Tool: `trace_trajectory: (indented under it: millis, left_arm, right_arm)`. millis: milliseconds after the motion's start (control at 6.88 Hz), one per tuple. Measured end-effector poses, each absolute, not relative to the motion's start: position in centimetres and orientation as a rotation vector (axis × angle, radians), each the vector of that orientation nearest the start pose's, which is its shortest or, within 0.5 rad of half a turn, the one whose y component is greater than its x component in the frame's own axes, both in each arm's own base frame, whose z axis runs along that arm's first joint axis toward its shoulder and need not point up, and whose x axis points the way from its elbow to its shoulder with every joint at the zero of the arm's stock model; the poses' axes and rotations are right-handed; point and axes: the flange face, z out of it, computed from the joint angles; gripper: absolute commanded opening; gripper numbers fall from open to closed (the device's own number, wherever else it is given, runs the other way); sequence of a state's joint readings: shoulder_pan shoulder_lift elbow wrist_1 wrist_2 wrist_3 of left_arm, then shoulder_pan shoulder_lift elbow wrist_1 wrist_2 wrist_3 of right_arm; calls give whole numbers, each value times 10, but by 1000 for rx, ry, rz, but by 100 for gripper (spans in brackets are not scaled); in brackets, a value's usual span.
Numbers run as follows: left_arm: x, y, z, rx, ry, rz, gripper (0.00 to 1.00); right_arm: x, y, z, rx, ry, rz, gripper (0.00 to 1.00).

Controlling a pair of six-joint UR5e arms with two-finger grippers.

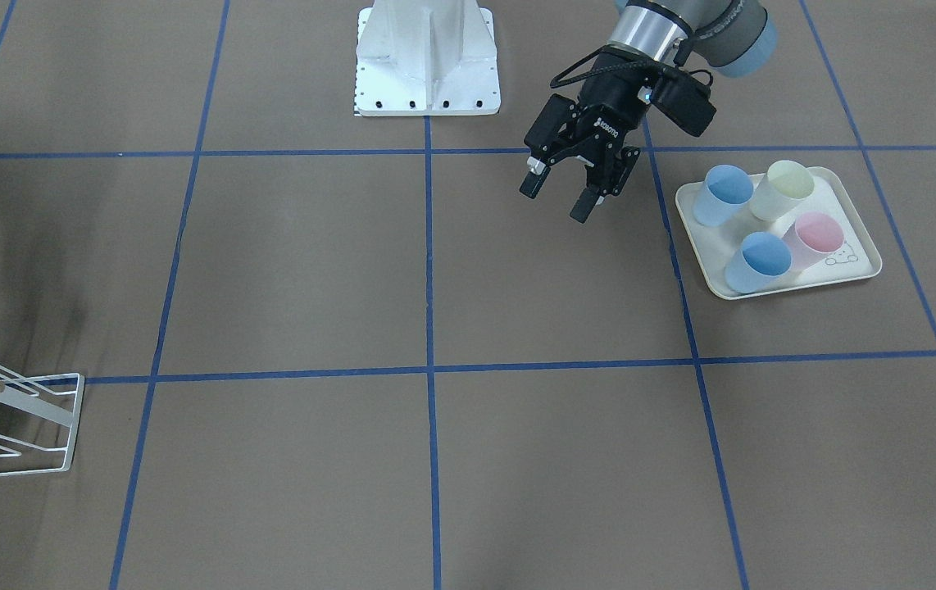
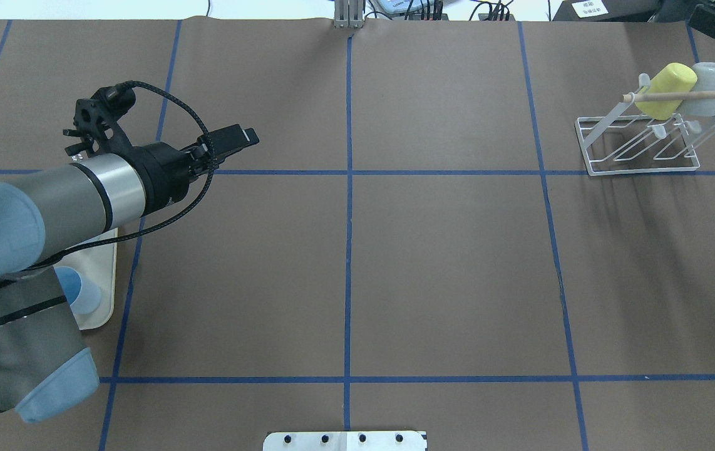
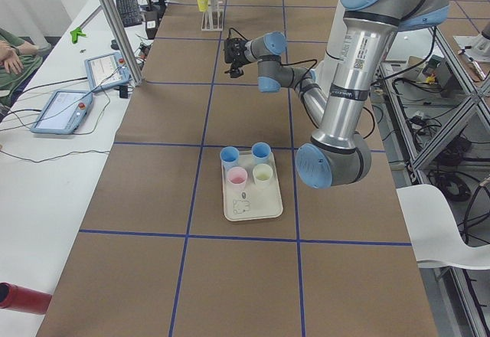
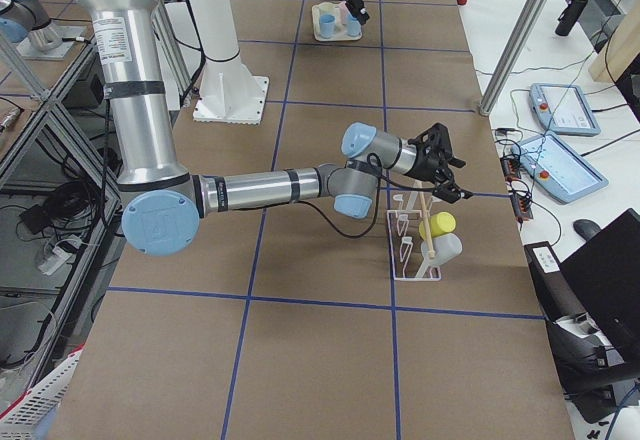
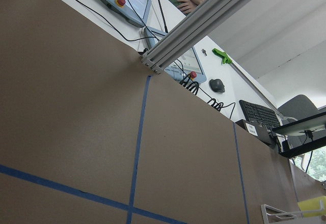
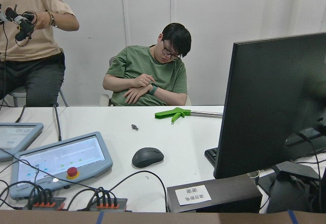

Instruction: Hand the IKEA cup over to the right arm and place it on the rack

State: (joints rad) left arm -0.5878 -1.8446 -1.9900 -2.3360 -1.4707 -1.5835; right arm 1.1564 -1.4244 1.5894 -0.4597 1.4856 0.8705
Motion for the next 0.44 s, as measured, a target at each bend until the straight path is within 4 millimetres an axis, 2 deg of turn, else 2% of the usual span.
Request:
trace_trajectory:
  millis: [145, 291, 436]
  left_arm:
    - [333, -423, 259, 463, 1351, -525, 100]
    - [300, -435, 291, 432, 1289, -466, 100]
    - [265, -444, 323, 384, 1218, -401, 100]
  right_arm:
    - [-105, -571, 405, 1037, -750, 461, 100]
    - [-118, -556, 370, 989, -819, 474, 100]
    - [-143, -540, 346, 935, -918, 492, 100]
